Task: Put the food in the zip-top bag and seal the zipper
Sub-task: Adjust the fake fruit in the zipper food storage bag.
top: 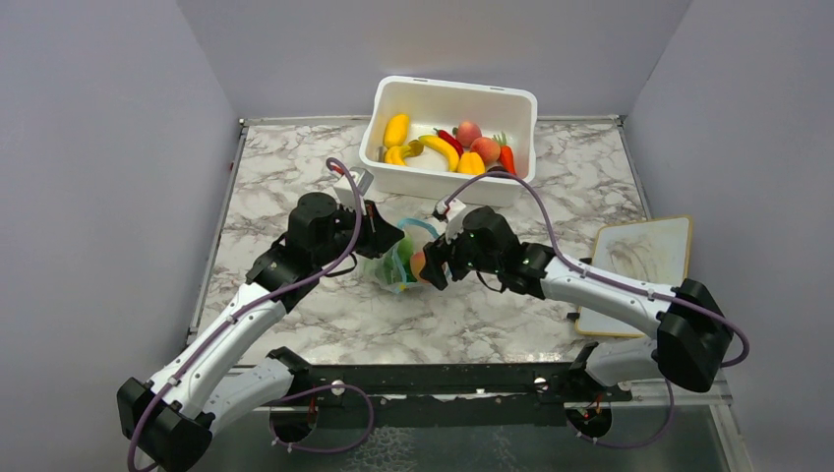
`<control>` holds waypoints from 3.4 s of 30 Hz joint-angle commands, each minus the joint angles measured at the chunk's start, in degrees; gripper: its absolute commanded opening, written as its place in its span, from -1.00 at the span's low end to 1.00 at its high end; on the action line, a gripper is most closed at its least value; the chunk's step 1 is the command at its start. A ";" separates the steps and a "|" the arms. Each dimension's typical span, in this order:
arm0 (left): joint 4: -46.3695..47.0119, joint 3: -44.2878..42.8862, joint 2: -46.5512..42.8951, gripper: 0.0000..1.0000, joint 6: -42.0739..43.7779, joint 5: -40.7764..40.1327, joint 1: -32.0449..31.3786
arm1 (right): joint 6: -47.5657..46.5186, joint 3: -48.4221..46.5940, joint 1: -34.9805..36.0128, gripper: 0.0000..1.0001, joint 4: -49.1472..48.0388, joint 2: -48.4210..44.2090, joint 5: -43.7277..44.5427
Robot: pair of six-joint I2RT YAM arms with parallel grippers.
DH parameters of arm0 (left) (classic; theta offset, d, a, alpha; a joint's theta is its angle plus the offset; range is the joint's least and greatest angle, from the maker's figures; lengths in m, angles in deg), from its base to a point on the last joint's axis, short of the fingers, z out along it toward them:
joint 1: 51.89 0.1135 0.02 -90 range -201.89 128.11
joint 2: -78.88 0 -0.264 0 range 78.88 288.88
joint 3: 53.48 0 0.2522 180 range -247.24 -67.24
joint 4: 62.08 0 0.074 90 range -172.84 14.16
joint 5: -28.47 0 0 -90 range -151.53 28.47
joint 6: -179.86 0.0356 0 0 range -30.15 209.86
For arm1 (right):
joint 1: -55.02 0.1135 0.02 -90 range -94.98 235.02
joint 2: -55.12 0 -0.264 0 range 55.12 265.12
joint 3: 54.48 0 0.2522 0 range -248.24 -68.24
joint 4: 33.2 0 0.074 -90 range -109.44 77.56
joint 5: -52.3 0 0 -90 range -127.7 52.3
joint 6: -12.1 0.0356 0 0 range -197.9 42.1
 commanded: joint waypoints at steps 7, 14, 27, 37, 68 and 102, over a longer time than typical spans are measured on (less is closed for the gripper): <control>2.77 -1.99 -1.23 -1.00 -1.73 2.04 -0.34 | -2.84 0.04 0.78 0.49 -6.93 3.54 2.83; 3.53 -1.12 -1.25 -1.00 -1.82 1.84 -0.29 | -1.26 -1.08 1.09 -0.02 -7.01 4.48 5.90; 2.76 -1.91 0.24 -1.00 -0.25 1.72 -0.29 | 12.08 5.55 1.57 -0.46 -20.27 -8.04 0.32; 0.85 -2.36 -1.51 -1.00 -2.94 5.19 -0.29 | 9.88 9.43 1.89 -0.50 -42.31 0.44 4.53; -0.44 -1.67 -0.38 -1.00 -0.55 3.74 -0.29 | 7.97 3.50 2.37 0.53 -14.52 -1.53 18.90; -0.63 -1.54 -0.80 -1.00 0.89 2.33 -0.34 | 10.82 5.78 0.70 -0.96 -16.04 0.76 6.91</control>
